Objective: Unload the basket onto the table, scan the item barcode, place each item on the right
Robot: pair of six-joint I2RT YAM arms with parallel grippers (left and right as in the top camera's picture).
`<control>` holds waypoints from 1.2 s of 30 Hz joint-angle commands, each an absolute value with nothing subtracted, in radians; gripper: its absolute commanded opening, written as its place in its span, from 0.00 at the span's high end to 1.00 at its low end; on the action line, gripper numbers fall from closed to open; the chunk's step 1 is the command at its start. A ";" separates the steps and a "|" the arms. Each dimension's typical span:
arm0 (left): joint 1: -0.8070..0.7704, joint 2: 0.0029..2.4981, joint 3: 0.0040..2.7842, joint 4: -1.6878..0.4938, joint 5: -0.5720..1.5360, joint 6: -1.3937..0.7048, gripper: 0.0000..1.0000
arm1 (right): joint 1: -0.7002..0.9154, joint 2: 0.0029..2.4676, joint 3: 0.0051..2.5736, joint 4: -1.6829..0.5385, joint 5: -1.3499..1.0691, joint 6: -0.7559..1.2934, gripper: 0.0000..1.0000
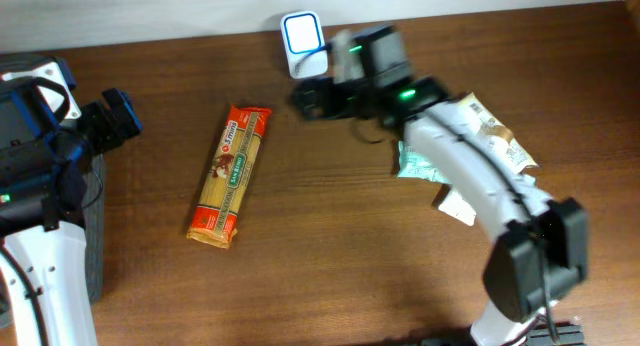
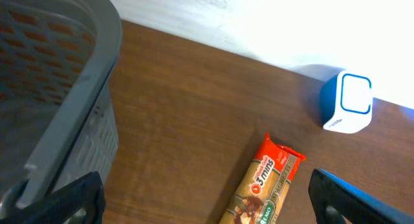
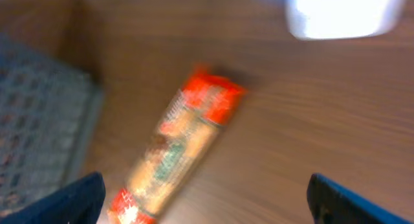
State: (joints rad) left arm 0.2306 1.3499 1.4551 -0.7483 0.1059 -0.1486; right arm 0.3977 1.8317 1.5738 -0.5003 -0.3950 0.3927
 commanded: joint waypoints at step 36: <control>0.234 1.345 1.459 -0.746 0.116 -0.129 0.01 | 0.501 1.953 1.589 -0.977 -0.093 0.213 0.23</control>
